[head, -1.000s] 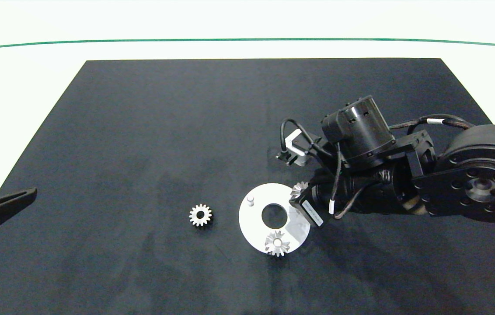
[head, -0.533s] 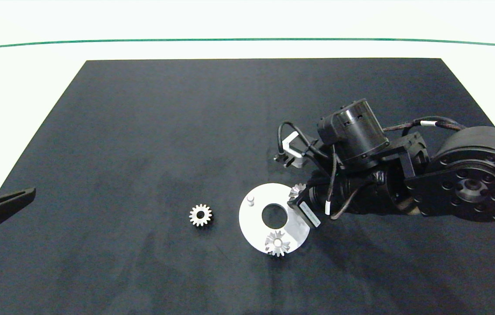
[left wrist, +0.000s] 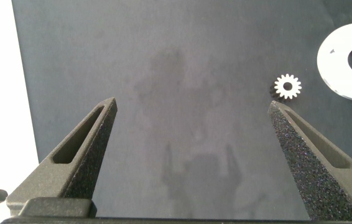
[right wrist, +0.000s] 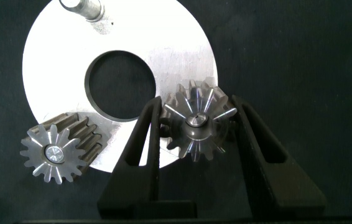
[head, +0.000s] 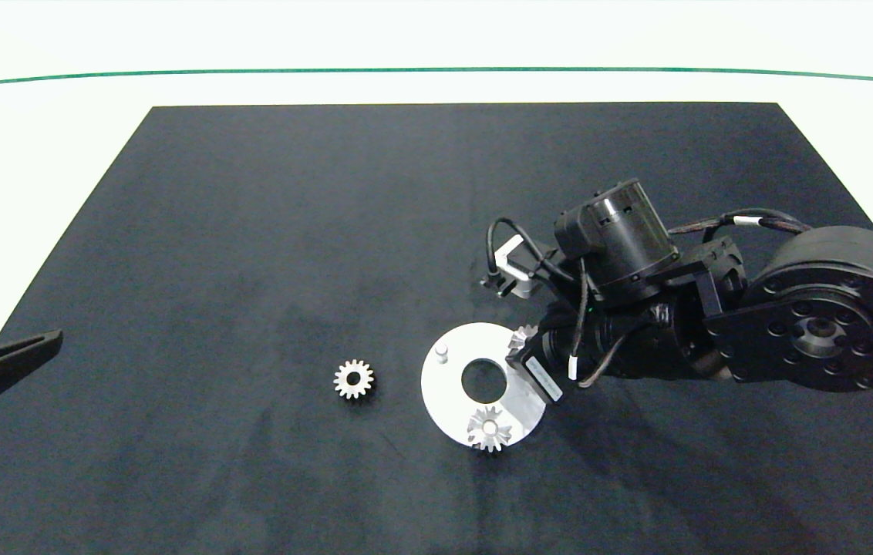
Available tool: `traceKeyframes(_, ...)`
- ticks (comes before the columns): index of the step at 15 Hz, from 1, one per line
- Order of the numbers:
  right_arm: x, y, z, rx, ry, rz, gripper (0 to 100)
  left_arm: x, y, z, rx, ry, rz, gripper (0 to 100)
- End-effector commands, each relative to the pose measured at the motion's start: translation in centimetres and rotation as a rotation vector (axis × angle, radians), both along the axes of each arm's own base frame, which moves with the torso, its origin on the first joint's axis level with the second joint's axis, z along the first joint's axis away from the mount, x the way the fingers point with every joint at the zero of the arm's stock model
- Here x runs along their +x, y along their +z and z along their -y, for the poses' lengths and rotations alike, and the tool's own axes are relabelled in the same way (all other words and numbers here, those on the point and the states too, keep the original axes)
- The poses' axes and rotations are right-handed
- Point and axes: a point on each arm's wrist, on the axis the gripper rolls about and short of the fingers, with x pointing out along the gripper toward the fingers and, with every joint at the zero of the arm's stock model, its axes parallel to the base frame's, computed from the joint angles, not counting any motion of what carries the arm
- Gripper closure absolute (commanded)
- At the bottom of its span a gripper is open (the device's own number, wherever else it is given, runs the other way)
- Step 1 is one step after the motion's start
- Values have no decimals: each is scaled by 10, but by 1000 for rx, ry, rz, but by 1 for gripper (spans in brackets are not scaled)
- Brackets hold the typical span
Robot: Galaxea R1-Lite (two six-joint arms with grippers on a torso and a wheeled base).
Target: Install three planetary gears onto the carrier pins
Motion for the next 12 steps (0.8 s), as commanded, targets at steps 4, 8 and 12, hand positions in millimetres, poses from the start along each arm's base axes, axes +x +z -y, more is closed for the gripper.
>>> traceKeyframes(4,0,2,-1,5,6,3,0,0,0,0,2,2,-2,0)
traceKeyframes(8,-23,16,7,31,32,19,0,2,0,-1,3,22,-5,0)
traceKeyframes(12,-100,50,79,145,0,97,0,5,-3,-1,7,24,-28,0)
